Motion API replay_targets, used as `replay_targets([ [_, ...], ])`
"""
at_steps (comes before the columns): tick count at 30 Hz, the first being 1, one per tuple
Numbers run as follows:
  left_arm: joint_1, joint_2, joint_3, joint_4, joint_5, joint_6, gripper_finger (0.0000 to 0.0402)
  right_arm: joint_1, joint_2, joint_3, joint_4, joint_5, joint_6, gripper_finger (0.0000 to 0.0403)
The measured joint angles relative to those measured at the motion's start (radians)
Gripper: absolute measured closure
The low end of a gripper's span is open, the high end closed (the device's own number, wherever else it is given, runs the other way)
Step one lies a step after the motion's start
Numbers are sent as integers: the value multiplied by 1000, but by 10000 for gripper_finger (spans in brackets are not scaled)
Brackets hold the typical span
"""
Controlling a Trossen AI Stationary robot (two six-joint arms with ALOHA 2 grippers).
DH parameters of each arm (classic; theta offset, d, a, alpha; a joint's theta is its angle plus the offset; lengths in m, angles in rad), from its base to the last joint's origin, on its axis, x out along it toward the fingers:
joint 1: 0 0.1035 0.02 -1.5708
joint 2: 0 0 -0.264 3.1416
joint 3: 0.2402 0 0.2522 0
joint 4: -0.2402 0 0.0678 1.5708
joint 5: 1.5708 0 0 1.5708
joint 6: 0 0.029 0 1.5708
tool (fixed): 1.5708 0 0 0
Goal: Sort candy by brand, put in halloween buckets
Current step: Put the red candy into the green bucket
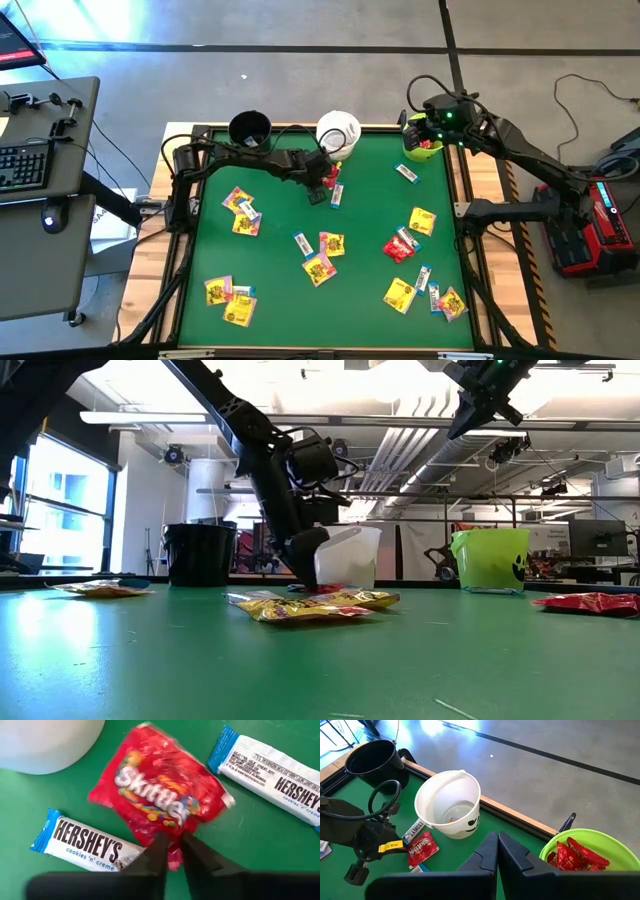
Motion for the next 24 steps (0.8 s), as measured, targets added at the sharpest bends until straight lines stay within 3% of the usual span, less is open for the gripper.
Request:
replay_targets([
  [2, 0, 0, 0, 0, 2, 0, 393, 0, 0, 0, 0, 0, 0, 403],
  [9, -1, -32, 0, -40, 74, 1, 401, 0, 0, 0, 0, -5, -4, 403],
  [15, -1, -137, 0, -91, 154, 1, 401, 12, 0, 0, 8, -108, -76, 403],
  [19, 3, -223, 0, -109, 212, -27, 401, 70, 1, 0, 43, -246, -197, 402],
  [24, 21, -315, 0, -96, 293, -105, 401, 185, 9, 0, 91, -257, -293, 402],
])
